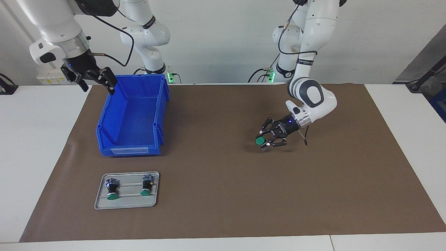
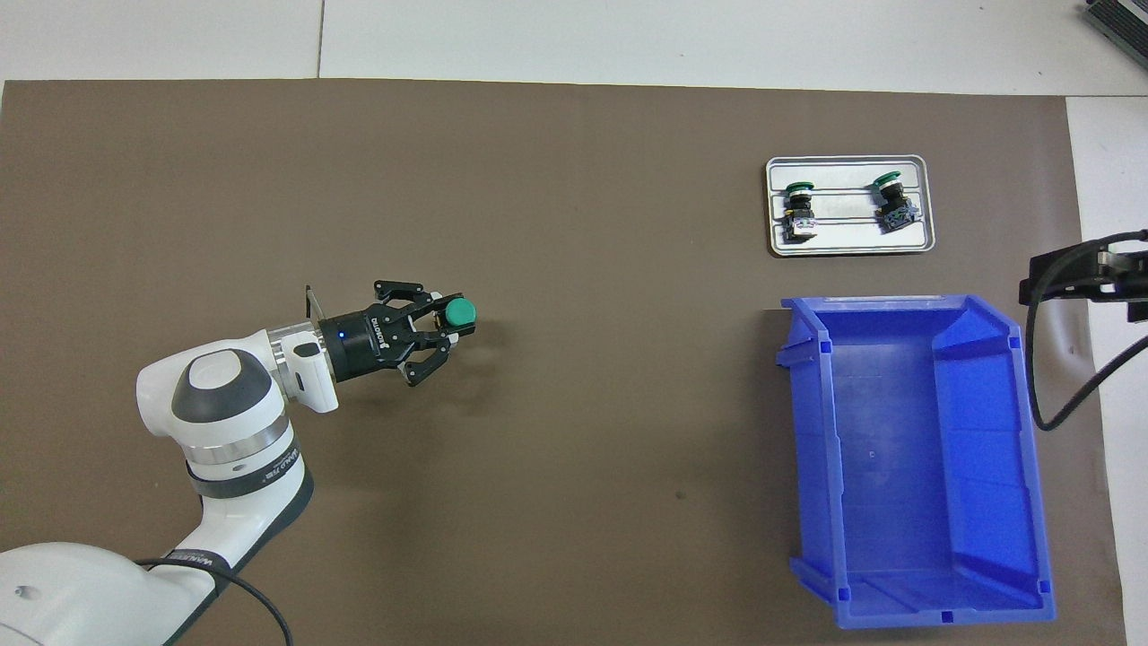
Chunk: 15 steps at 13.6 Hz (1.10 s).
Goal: Place and press button with both arms
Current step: 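Set the part upright on the table with the left gripper and open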
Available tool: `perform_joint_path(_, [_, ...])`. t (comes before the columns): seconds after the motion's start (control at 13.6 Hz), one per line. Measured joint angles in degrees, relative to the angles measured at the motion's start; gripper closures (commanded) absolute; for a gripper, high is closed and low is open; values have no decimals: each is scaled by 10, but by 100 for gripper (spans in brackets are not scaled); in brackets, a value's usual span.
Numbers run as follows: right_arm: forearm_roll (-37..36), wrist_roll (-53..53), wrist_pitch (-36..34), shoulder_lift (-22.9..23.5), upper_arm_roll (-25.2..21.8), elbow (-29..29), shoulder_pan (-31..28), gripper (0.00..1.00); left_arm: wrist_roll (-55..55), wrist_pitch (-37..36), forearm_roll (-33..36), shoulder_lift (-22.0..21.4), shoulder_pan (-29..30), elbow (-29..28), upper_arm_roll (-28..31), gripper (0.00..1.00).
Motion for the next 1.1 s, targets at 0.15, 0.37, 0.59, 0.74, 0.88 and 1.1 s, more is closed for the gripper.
perform_joint_path(0.15, [0, 0, 0, 0, -1, 0, -1, 0, 18, -29, -12, 2, 1, -11, 2, 100])
perform_joint_path(0.37, [0, 0, 0, 0, -1, 0, -1, 0, 41, -63, -16, 2, 15, -30, 4, 100])
perform_joint_path(0.59, [0, 0, 0, 0, -1, -1, -1, 0, 58, -28, -15, 0, 21, -45, 7, 100])
perform_joint_path(0.74, [0, 0, 0, 0, -1, -1, -1, 0, 49, 6, -3, -14, 21, -46, -2, 99])
perform_joint_path(0.88, [0, 0, 0, 0, -1, -2, -1, 0, 39, 8, -3, -15, 26, -46, 0, 73])
perform_joint_path(1.1, [0, 0, 0, -1, -1, -2, -1, 0, 39, 7, -3, -15, 39, -46, 3, 55])
